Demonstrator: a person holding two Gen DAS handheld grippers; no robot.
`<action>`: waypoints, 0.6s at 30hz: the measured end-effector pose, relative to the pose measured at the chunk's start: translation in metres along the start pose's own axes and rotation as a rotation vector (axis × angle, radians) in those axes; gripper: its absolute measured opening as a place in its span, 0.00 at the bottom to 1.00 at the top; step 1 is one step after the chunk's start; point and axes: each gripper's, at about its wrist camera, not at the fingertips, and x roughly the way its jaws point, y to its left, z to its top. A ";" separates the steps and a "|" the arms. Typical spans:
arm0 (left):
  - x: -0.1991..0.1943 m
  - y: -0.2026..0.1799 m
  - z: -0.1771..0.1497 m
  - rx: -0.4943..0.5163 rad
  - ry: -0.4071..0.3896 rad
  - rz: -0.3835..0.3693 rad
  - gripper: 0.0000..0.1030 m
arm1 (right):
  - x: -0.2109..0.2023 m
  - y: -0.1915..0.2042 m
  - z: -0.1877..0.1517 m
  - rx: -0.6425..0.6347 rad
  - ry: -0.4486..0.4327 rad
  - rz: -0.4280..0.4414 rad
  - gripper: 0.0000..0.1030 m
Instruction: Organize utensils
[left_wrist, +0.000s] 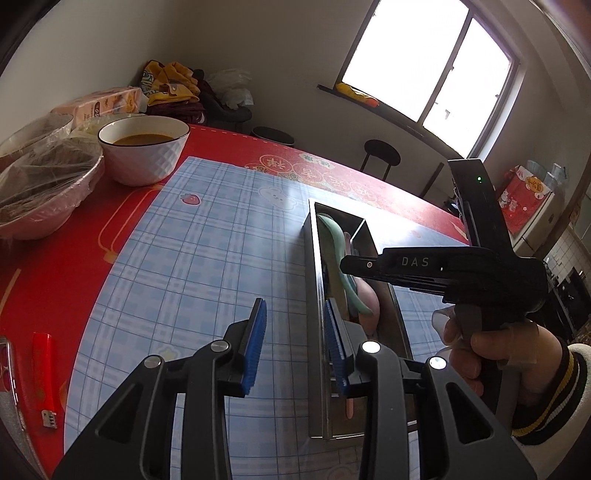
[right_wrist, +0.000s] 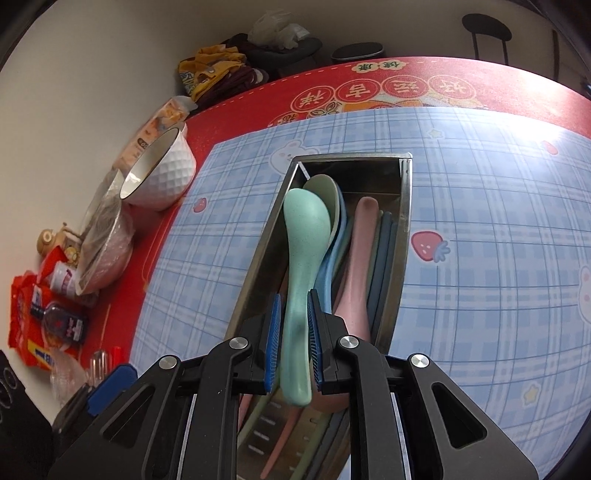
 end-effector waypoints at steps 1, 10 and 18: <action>0.000 -0.001 0.000 0.001 0.001 0.001 0.31 | -0.001 0.002 0.000 -0.003 0.002 0.019 0.15; -0.003 -0.015 0.001 0.029 -0.014 0.021 0.46 | -0.040 -0.005 0.000 -0.072 -0.131 -0.050 0.44; -0.008 -0.042 0.004 0.093 -0.044 0.050 0.64 | -0.077 -0.032 -0.011 -0.178 -0.228 -0.133 0.57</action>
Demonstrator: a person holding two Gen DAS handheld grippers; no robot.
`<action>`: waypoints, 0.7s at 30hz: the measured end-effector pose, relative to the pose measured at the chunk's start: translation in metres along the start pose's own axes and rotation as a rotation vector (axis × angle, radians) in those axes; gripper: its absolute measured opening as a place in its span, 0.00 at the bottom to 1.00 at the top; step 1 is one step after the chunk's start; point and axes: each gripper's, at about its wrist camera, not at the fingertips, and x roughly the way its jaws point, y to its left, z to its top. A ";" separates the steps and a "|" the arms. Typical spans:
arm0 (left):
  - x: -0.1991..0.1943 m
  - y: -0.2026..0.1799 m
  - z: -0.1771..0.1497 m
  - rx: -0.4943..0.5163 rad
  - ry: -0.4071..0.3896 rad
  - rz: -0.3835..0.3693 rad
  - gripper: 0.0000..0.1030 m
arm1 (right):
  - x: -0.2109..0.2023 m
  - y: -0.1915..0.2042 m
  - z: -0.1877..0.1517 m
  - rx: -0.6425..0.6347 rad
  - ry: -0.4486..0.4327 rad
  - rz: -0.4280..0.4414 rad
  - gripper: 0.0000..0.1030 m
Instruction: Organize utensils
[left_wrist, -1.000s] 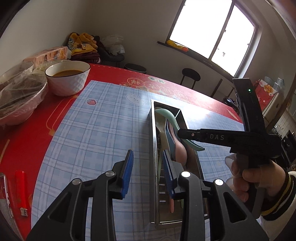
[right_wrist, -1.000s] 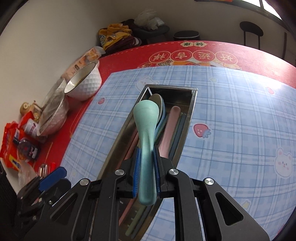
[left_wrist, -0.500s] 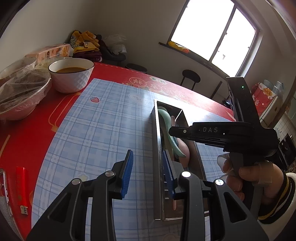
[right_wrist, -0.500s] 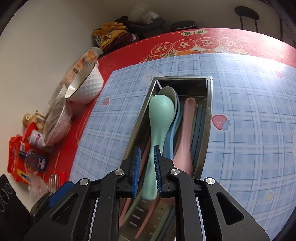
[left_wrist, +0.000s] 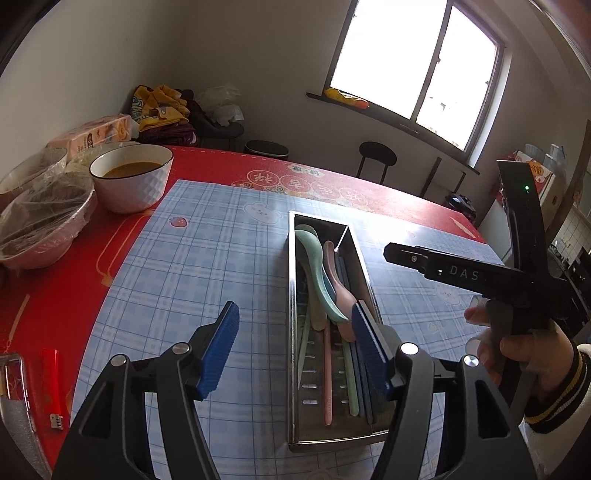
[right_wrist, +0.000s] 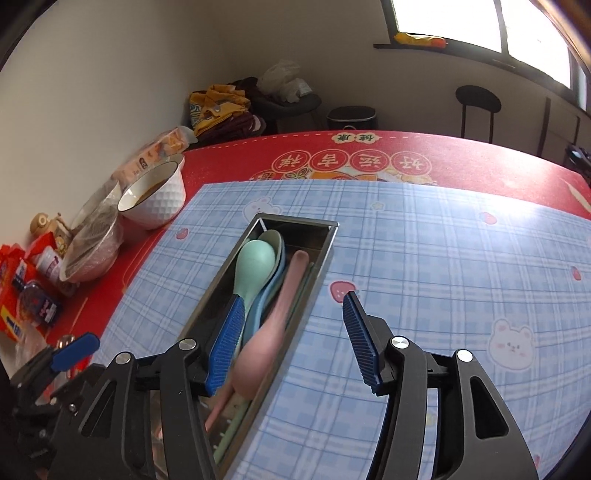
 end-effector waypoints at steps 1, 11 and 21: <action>-0.001 -0.004 0.001 0.011 -0.007 0.005 0.70 | -0.006 -0.004 -0.002 -0.006 -0.013 -0.002 0.62; -0.019 -0.042 0.010 0.095 -0.109 0.103 0.94 | -0.071 -0.028 -0.017 -0.065 -0.162 0.001 0.83; -0.045 -0.078 0.016 0.162 -0.206 0.117 0.94 | -0.139 -0.045 -0.031 -0.071 -0.322 -0.032 0.84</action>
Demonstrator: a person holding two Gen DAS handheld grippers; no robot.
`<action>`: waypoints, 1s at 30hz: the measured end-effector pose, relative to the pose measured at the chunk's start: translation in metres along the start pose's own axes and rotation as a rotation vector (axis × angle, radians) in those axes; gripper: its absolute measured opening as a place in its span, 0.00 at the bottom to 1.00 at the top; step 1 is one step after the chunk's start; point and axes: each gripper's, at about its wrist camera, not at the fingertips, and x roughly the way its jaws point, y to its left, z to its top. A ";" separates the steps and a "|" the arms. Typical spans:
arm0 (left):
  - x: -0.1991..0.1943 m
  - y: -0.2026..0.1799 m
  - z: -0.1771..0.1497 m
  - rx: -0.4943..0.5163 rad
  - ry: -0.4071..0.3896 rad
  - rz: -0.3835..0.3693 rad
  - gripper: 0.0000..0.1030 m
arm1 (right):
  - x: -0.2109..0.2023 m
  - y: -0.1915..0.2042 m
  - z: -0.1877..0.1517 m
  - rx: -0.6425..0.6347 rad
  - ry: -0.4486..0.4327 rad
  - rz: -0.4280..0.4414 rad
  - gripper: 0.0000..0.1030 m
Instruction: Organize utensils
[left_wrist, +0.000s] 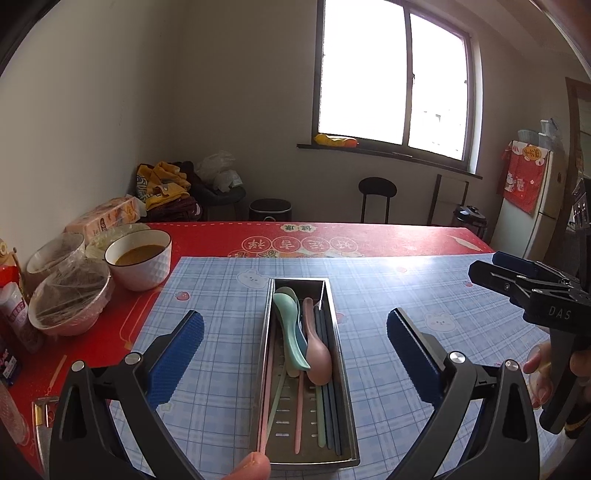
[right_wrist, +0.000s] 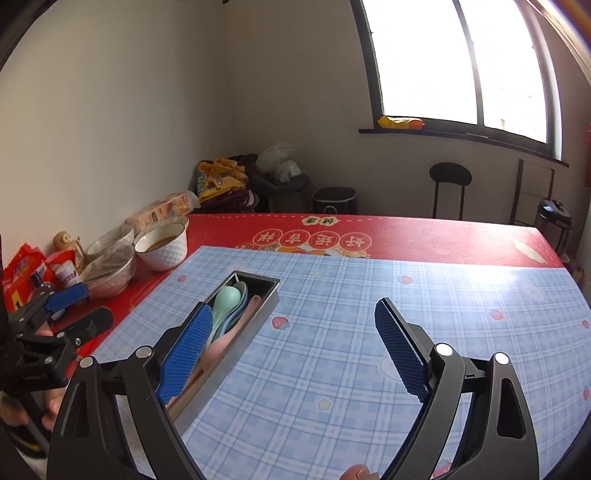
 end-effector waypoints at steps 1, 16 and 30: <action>-0.004 -0.004 0.001 0.008 -0.013 0.001 0.94 | -0.007 -0.001 0.000 -0.001 -0.017 -0.006 0.84; -0.053 -0.047 0.008 0.086 -0.167 0.073 0.94 | -0.083 -0.014 -0.014 0.068 -0.186 -0.085 0.84; -0.055 -0.049 0.003 0.046 -0.156 0.064 0.94 | -0.095 -0.024 -0.024 0.088 -0.195 -0.147 0.84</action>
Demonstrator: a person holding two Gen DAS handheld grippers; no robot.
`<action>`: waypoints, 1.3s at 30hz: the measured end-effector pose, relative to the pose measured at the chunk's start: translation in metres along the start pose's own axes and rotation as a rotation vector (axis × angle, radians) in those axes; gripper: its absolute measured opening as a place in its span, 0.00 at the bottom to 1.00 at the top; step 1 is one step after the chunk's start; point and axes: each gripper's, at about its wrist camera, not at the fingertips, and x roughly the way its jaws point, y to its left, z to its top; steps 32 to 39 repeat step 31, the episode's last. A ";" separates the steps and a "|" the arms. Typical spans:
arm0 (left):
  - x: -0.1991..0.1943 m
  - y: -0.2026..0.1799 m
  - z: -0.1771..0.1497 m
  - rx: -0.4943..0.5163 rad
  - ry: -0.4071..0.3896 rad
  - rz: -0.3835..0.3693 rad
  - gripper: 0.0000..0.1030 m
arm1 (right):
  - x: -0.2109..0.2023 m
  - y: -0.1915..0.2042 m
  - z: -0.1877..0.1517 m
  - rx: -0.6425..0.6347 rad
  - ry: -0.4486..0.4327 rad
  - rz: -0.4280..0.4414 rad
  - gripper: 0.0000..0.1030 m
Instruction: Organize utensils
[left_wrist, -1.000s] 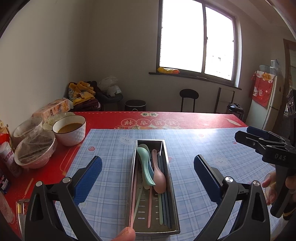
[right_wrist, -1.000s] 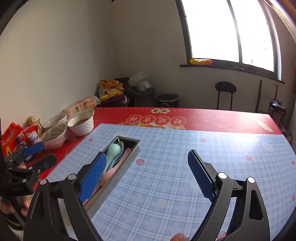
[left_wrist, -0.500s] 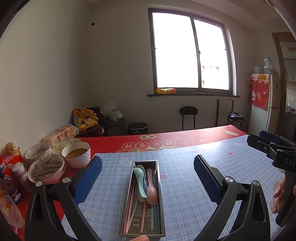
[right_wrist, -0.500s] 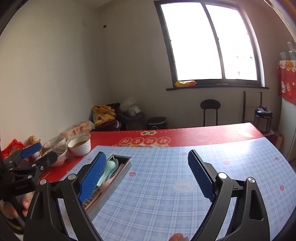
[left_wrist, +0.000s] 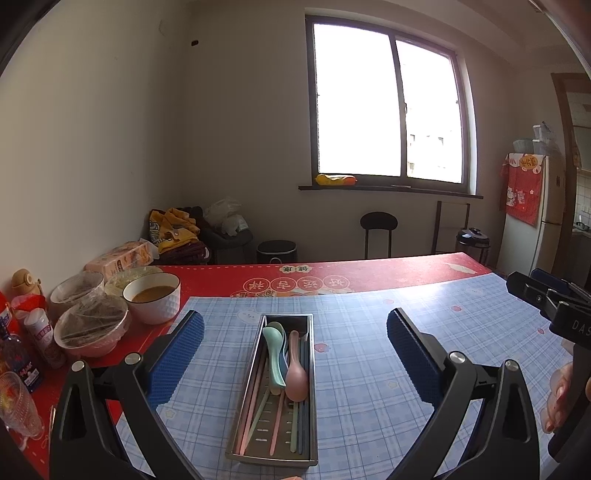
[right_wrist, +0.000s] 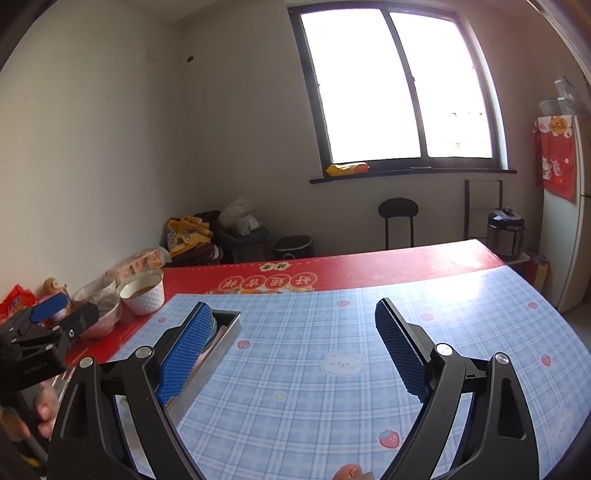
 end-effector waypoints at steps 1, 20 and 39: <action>0.000 -0.001 0.000 0.004 -0.001 0.000 0.94 | -0.001 0.000 0.000 -0.001 -0.002 -0.004 0.84; -0.010 -0.004 0.005 0.015 -0.033 -0.012 0.94 | -0.009 0.000 0.003 -0.018 -0.011 -0.036 0.84; -0.011 -0.003 0.006 0.013 -0.029 -0.007 0.94 | -0.012 0.001 0.004 -0.016 -0.016 -0.048 0.84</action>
